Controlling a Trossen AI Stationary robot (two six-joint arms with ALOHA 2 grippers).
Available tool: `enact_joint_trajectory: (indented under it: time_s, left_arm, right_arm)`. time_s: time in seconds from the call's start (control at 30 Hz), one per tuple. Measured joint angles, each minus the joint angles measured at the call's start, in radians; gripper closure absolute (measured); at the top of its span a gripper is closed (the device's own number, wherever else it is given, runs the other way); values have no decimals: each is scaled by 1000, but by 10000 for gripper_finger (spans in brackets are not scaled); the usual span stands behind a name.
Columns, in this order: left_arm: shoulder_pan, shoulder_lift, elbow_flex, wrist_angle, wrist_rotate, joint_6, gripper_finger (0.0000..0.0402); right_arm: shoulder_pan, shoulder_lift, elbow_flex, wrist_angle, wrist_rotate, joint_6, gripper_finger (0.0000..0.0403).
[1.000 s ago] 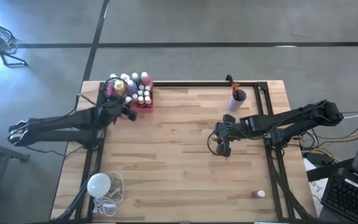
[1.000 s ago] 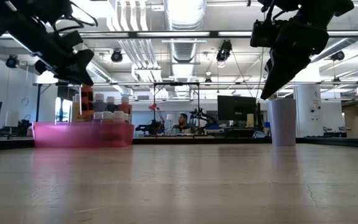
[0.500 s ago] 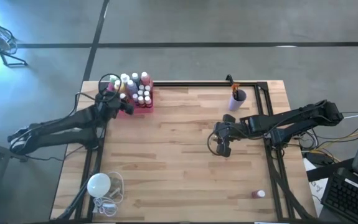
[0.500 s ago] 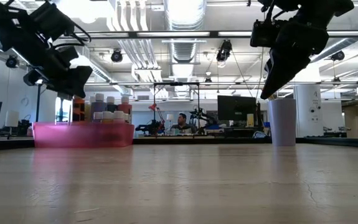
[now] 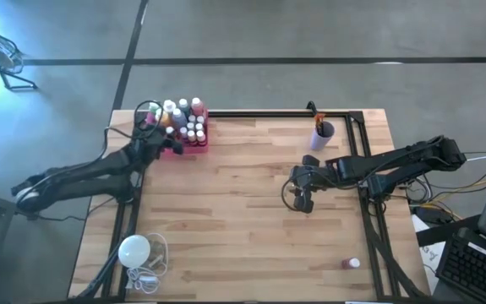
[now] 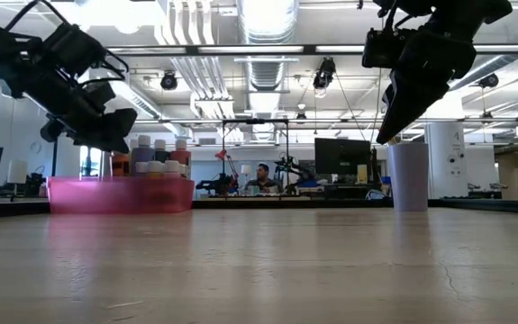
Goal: Pick & Place Paint Supplies
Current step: Put the small orange paint bottle into the pink bin
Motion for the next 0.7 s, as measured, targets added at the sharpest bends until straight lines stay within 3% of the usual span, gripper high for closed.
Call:
enact_joint_trajectory:
  time_s: [0.7]
  left_arm:
    - [65, 240, 0, 159, 52, 3, 277]
  right_arm:
    - [0, 0, -1, 0, 0, 0, 223]
